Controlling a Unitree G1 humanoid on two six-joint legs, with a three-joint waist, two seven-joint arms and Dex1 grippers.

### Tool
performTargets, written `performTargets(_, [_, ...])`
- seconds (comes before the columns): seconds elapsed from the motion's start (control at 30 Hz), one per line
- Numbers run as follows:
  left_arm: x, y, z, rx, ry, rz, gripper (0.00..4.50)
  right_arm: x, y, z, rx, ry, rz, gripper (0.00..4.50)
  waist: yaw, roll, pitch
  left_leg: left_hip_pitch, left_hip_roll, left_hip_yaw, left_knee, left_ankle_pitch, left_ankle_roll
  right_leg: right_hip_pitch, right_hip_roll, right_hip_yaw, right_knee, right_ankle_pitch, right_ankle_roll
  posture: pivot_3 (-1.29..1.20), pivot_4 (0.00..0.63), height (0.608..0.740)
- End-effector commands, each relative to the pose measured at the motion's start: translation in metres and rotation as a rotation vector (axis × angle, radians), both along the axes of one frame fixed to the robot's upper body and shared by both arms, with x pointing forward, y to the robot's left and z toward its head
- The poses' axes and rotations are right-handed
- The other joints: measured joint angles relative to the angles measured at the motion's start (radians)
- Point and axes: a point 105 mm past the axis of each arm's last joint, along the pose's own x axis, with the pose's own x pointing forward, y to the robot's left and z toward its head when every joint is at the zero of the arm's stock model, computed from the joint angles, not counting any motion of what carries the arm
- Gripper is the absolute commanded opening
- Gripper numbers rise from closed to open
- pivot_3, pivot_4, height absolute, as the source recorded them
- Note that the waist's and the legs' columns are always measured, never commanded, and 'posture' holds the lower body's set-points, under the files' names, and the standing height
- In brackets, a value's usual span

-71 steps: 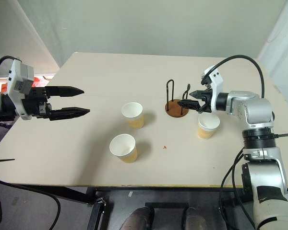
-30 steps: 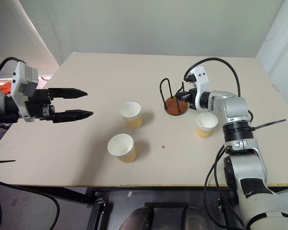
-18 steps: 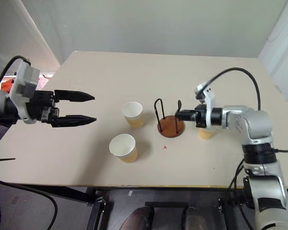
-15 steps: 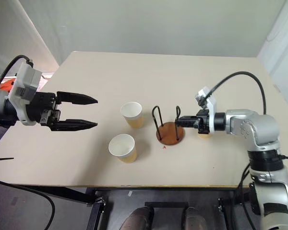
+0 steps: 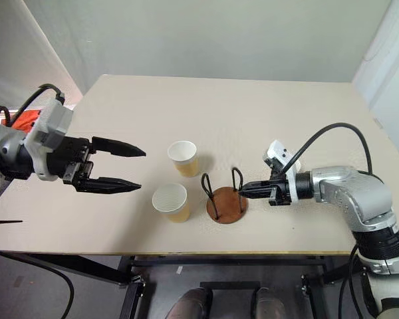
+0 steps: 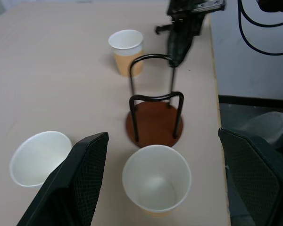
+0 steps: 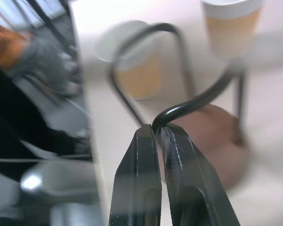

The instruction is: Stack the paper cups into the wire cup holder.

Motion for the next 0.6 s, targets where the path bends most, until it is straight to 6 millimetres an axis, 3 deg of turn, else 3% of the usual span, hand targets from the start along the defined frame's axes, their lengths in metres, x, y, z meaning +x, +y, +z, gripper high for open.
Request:
performTargets(0.03, [-0.002,0.000,0.011,0.017,-0.052,-0.004,4.10,-0.001,-0.001,-0.012,-0.084,0.009,0.018,0.59,-0.001,0.000,0.000,0.001,0.000,0.000,0.000,-0.001,-0.002,0.002,0.000,0.000,0.000,0.000,0.000,0.00,0.150,0.740])
performTargets(0.23, [-0.001,0.000,0.013,0.016,-0.062,0.012,4.10,-0.001,-0.017,-0.015,-0.199,-0.018,0.036,2.45,0.000,0.000,0.000,-0.002,0.001,0.001,0.000,-0.002,-0.008,0.002,0.000,0.000,-0.004,0.000,0.000,0.00,0.150,0.740])
performTargets(0.43, [0.001,0.001,0.017,0.015,-0.088,0.020,4.10,0.008,-0.057,0.040,-0.423,-0.337,0.109,4.43,0.009,0.000,0.000,-0.009,0.000,0.004,0.000,0.000,0.003,-0.003,-0.001,0.000,-0.008,0.000,0.000,0.00,0.150,0.740])
performTargets(0.53, [0.001,-0.004,0.023,0.005,-0.114,0.003,4.10,0.021,-0.062,0.070,-0.453,-0.453,0.094,4.48,0.004,0.000,0.000,-0.008,0.002,0.005,0.000,0.000,0.005,-0.003,0.000,0.000,-0.007,0.000,0.001,0.00,0.150,0.740])
performTargets(0.6, [0.000,-0.008,0.024,0.003,-0.124,-0.015,4.10,0.029,-0.063,0.071,-0.475,-0.471,0.100,4.48,0.003,0.000,0.000,-0.007,0.003,0.006,0.000,0.000,0.006,-0.003,0.000,0.000,-0.007,0.000,0.001,0.00,0.150,0.740])
